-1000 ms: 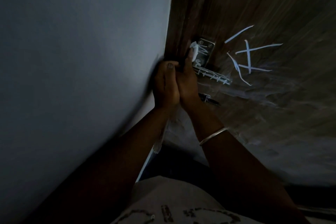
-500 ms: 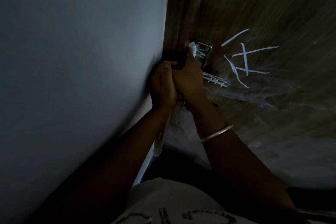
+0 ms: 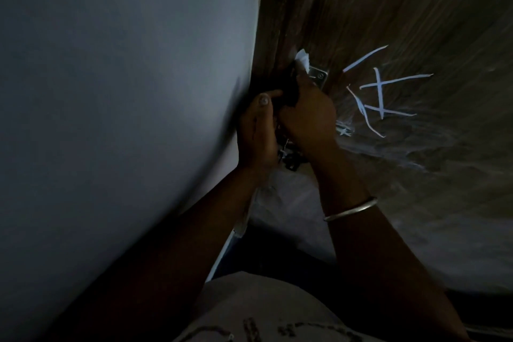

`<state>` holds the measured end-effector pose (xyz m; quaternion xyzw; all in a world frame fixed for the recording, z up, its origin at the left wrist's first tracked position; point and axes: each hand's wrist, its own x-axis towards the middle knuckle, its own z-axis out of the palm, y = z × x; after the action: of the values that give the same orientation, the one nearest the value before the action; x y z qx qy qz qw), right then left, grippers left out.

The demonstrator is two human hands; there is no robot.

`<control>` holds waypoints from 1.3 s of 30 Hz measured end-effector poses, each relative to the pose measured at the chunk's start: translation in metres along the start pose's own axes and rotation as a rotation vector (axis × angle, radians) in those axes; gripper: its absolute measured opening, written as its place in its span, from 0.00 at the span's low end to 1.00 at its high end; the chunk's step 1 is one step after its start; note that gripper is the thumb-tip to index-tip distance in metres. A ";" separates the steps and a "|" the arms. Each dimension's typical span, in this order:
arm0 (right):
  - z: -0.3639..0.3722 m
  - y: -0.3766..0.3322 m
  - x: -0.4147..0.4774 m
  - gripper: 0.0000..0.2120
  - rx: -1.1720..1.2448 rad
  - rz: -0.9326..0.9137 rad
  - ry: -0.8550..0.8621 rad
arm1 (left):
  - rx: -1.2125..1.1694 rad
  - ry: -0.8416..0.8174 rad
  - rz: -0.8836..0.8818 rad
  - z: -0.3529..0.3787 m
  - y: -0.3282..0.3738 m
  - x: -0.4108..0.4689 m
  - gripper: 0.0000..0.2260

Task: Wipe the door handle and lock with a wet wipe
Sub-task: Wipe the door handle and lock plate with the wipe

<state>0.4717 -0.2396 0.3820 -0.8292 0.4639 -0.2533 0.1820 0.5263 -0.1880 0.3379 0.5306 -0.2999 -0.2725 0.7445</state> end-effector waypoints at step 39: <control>-0.015 0.070 0.025 0.10 -0.163 -0.302 0.508 | -0.181 -0.027 -0.280 0.001 -0.002 0.005 0.27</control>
<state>0.4258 -0.2972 0.3626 -0.8105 0.3850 -0.4389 -0.0466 0.5284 -0.1933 0.3368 0.4942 -0.2072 -0.4067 0.7399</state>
